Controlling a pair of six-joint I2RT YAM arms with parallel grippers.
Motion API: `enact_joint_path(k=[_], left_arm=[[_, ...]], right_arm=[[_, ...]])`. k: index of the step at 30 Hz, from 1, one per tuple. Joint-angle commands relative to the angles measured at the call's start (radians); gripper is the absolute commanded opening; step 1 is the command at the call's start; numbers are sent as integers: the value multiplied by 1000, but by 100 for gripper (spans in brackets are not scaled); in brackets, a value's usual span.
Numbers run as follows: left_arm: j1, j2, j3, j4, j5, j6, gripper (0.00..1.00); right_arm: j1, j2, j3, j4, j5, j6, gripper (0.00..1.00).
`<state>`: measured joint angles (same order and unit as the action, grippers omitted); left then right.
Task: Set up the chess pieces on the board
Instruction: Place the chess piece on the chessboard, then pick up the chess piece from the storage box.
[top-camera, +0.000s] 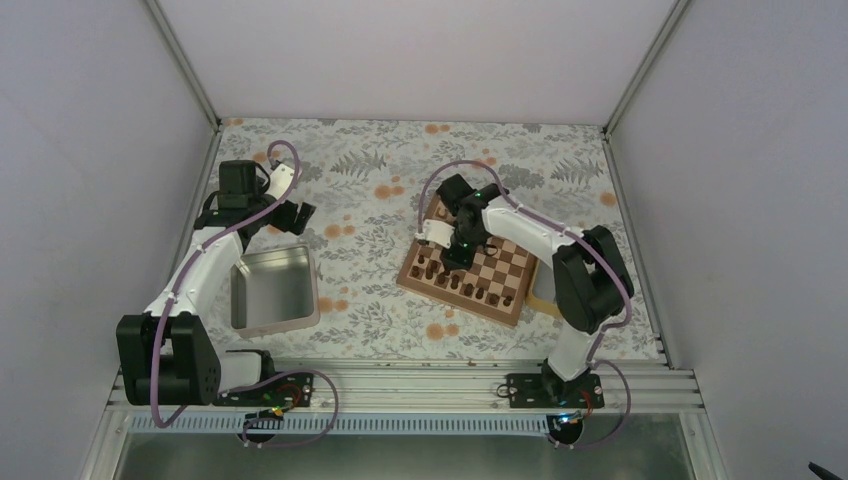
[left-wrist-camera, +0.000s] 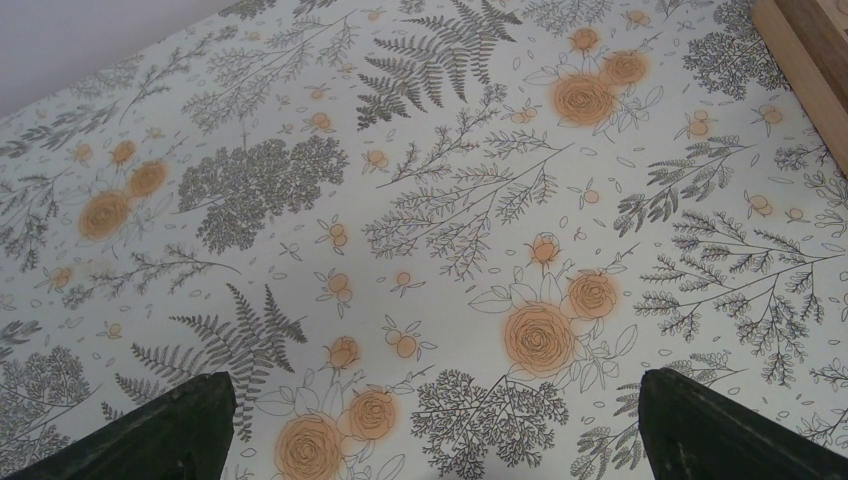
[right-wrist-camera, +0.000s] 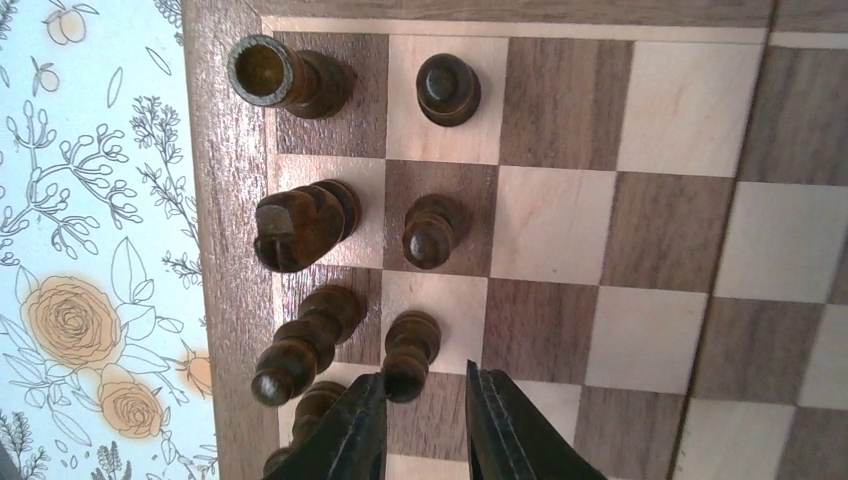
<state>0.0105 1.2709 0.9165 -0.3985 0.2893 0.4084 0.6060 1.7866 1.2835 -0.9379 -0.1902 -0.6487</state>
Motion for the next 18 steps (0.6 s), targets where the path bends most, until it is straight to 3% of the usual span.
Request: enact_joint_path(k=[1, 8, 14, 18], left_arm=[[4, -5, 12, 4, 8, 3, 100], [4, -8, 13, 4, 2, 1, 100], [4, 1, 7, 24, -34, 3, 100], [4, 16, -5, 34, -81, 4, 100]], right_arm=[[-22, -75, 44, -32, -6, 8, 23], [-140, -236, 27, -101, 0, 19, 24], [-504, -423, -91, -134, -26, -61, 26], [-737, -446, -146, -176, -25, -111, 26]])
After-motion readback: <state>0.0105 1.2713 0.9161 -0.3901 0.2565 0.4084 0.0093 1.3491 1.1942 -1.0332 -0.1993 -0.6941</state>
